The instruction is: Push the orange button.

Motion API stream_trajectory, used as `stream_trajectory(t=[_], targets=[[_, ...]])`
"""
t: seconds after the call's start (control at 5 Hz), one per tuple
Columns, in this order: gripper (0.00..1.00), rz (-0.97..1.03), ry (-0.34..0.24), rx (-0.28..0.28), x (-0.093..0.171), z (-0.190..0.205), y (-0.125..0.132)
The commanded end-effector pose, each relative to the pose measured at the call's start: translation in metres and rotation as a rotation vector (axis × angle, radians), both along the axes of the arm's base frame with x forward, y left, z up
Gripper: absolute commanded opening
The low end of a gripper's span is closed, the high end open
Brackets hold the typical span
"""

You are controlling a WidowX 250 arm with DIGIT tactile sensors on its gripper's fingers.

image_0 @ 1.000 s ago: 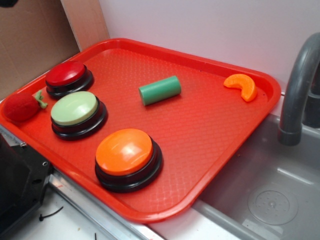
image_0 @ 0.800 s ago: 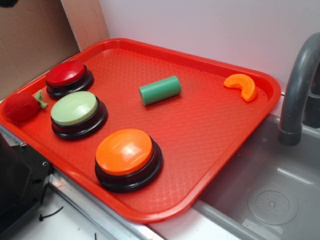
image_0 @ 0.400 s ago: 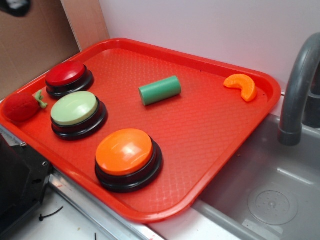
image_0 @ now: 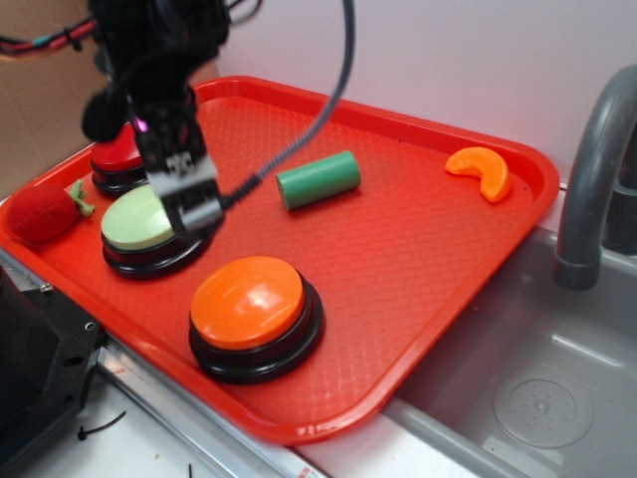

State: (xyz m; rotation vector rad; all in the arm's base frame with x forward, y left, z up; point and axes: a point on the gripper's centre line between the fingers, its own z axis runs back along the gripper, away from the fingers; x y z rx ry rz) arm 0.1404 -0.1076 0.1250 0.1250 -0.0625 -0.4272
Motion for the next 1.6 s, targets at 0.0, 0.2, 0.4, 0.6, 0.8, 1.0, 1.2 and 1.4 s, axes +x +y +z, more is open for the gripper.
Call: stream_trajectory(t=[0.0, 0.2, 0.4, 0.6, 0.8, 1.0, 1.2, 1.4], targets=[[1.00, -0.009, 0.027, -0.058, -0.003, -0.024, -0.007], [1.00, -0.009, 0.027, -0.058, -0.003, -0.024, -0.007], [1.00, -0.009, 0.027, -0.058, -0.003, -0.024, -0.007], [1.00, -0.049, 0.014, -0.042, 0.008, -0.043, -0.019], [1.00, -0.080, 0.047, -0.076, 0.012, -0.066, -0.029], [1.00, -0.085, 0.071, -0.093, 0.011, -0.076, -0.030], [1.00, -0.088, 0.096, -0.101, 0.010, -0.077, -0.027], [1.00, -0.087, 0.085, -0.098, 0.013, -0.060, -0.021]])
